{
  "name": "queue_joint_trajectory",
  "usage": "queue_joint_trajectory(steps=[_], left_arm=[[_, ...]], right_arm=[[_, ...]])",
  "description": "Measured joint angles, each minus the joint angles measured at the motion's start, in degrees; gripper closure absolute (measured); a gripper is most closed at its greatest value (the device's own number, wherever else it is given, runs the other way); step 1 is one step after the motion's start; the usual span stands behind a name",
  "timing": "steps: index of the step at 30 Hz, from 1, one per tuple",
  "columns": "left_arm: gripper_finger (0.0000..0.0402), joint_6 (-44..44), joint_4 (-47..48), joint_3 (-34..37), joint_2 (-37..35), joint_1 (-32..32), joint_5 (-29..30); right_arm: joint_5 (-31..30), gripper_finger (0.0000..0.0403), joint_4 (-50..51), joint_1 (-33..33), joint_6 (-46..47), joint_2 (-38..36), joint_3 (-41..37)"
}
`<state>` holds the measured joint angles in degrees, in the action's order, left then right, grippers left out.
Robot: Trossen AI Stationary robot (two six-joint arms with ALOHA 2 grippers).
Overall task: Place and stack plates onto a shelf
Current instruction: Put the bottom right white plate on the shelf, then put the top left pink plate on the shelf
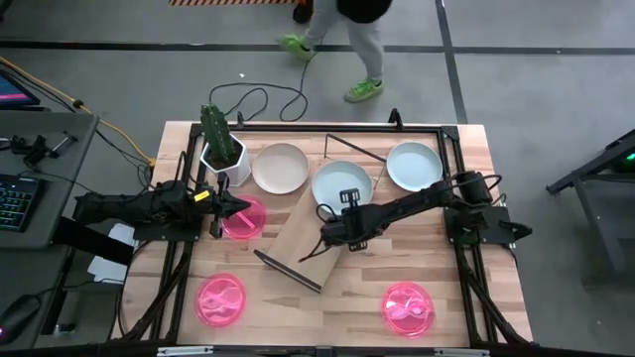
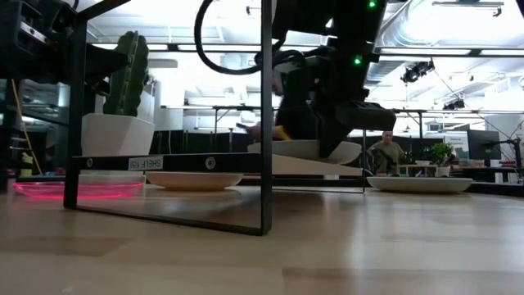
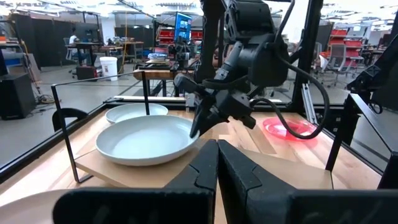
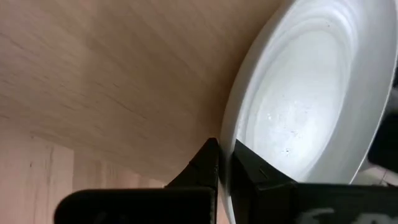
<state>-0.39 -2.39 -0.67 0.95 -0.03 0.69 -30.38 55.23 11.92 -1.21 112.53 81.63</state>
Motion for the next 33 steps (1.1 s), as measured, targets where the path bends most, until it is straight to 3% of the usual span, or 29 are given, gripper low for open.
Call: queue_joint_trajectory(steps=[8, 15, 23, 28, 33], left_arm=[[0.0401, -0.02, 0.00, -0.01, 0.00, 0.02, 0.00], [0.0401, 0.00, 0.01, -0.02, 0.01, 0.02, 0.00], [0.0401, 0.00, 0.00, -0.02, 0.00, 0.02, 0.00], [0.0401, 0.00, 0.00, -0.01, 0.00, 0.00, 0.00], [0.0401, 0.00, 0.00, 0.01, 0.02, 0.00, -0.02]], right_arm=[[2.38, 0.0384, 0.21, 0.11, -0.29, 0.00, -0.01], [-3.40, 0.0293, -1.01, 0.11, -1.13, 0.00, 0.01], [-3.66, 0.0220, -0.57, 0.26, -3.36, -0.86, -0.01], [-2.89, 0.0215, 4.60, 2.27, 1.97, -5.51, 0.00], [-0.98, 0.0221, 8.36, 8.80, 15.19, -14.02, -2.05]])
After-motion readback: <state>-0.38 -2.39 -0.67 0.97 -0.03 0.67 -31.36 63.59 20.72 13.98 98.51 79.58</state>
